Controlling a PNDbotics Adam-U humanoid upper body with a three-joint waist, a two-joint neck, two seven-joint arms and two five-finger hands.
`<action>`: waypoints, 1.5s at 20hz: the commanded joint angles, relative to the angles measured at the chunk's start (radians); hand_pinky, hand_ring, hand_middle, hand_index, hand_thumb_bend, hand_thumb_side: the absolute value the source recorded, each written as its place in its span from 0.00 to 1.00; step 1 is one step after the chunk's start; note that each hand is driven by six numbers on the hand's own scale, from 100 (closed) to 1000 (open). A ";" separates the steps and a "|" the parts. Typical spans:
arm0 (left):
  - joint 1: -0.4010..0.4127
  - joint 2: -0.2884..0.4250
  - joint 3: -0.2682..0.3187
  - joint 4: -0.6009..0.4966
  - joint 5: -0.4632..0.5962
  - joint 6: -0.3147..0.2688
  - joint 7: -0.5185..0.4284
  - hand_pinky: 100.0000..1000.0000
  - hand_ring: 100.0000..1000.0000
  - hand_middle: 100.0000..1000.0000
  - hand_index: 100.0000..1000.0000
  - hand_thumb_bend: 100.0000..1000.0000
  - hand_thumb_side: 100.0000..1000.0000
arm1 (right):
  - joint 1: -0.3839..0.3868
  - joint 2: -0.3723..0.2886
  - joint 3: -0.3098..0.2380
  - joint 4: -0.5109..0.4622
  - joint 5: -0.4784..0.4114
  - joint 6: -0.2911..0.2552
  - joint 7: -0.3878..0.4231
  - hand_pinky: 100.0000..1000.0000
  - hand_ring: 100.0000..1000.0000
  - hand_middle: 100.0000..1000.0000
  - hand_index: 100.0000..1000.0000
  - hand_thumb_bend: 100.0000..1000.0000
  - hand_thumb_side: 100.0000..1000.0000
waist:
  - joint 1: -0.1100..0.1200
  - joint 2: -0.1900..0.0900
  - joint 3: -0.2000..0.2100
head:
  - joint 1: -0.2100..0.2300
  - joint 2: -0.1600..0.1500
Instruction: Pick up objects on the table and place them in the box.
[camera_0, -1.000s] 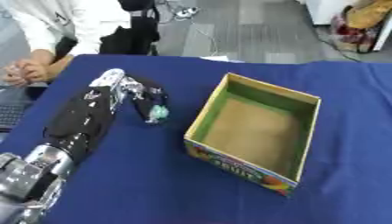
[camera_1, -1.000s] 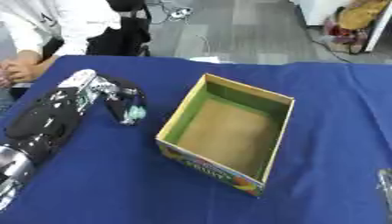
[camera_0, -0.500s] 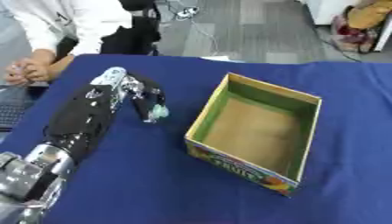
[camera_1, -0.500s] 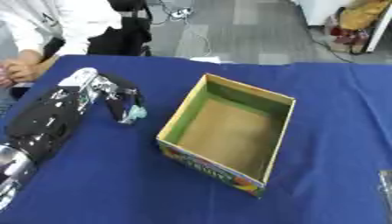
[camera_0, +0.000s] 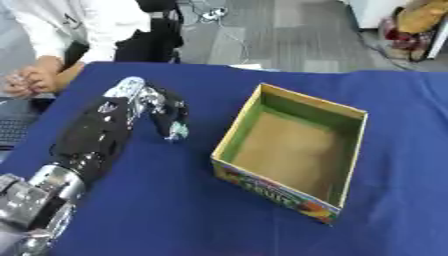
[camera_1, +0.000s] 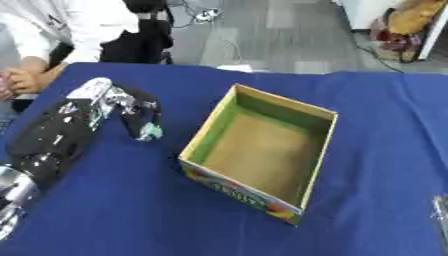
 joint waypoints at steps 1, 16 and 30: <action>-0.019 0.017 0.002 -0.004 0.003 -0.028 -0.010 0.16 0.32 0.55 0.56 0.20 0.21 | -0.007 -0.007 -0.004 -0.008 0.000 0.002 0.002 0.07 0.23 0.36 0.46 0.00 0.82 | 0.000 -0.017 -0.001 | 0.004 -0.003; -0.018 0.012 0.001 0.013 -0.021 0.023 0.000 0.03 0.15 0.41 0.42 0.00 0.37 | -0.004 -0.005 -0.005 -0.005 0.001 0.002 0.004 0.07 0.22 0.36 0.46 0.00 0.82 | 0.000 -0.017 0.001 | 0.004 -0.005; -0.016 0.010 0.007 -0.001 0.060 0.001 0.044 0.00 0.02 0.35 0.34 0.00 0.35 | -0.002 -0.003 -0.006 -0.003 0.000 0.004 0.006 0.07 0.22 0.36 0.46 0.00 0.82 | -0.001 -0.019 0.001 | 0.006 -0.006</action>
